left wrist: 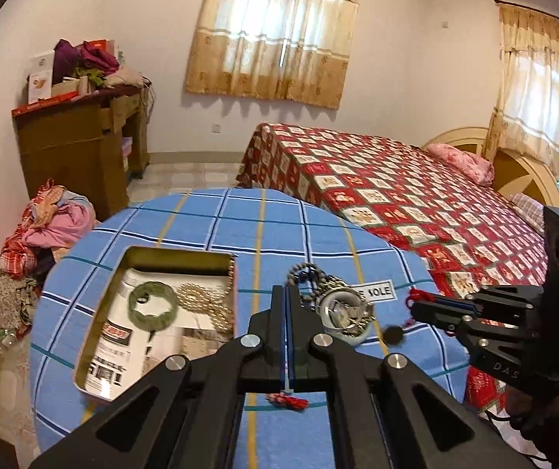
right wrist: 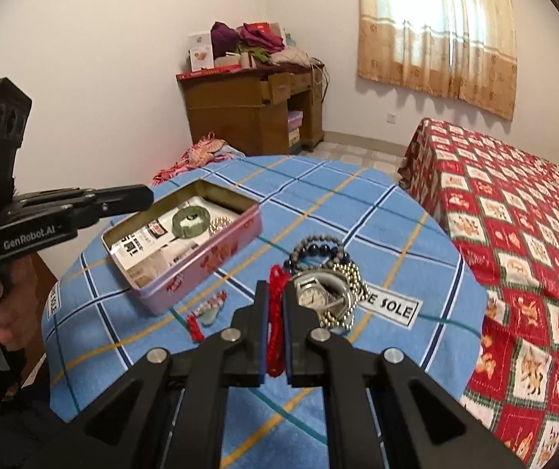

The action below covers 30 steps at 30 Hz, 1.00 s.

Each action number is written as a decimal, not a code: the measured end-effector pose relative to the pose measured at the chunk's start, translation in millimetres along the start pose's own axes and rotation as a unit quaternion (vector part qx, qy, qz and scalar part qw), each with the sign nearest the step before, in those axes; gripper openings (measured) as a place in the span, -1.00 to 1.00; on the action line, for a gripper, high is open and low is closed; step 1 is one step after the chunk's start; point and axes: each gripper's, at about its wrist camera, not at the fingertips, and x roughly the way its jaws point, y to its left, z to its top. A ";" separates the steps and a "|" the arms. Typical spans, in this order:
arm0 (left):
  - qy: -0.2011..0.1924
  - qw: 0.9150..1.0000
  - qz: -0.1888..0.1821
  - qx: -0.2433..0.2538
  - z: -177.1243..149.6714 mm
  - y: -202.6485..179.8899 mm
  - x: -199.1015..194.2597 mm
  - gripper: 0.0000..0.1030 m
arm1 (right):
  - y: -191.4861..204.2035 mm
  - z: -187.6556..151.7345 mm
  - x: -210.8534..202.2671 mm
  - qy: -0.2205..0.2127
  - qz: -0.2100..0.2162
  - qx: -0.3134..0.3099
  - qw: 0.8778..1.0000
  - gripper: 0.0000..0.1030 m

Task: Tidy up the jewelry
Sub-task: 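Grasp the green jade pendant with the left tool while the right tool holds the tassel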

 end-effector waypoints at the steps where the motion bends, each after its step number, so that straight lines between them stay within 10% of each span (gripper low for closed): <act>1: 0.002 1.000 -0.003 -0.003 -0.9 1.3 2.2 -1.00 | -0.8 0.1 0.5 0.000 0.000 0.001 1.000 -0.84; 9: 0.090 0.996 -0.013 0.017 -38.1 -27.3 43.0 -0.85 | -10.1 -22.1 1.4 0.013 0.009 0.024 1.000 -0.84; 14: 0.124 0.992 -0.015 0.023 -57.6 -39.0 68.4 -0.06 | -13.2 -41.1 6.1 0.029 0.018 0.038 0.999 -0.84; 27: 0.175 0.984 0.031 0.026 -74.5 -31.3 104.9 -0.10 | -13.5 -48.6 5.9 0.025 0.029 0.045 0.998 -0.84; 30: 0.171 0.984 0.046 0.028 -73.4 -26.9 104.5 -0.40 | -13.6 -48.9 5.2 0.024 0.030 0.047 0.998 -0.84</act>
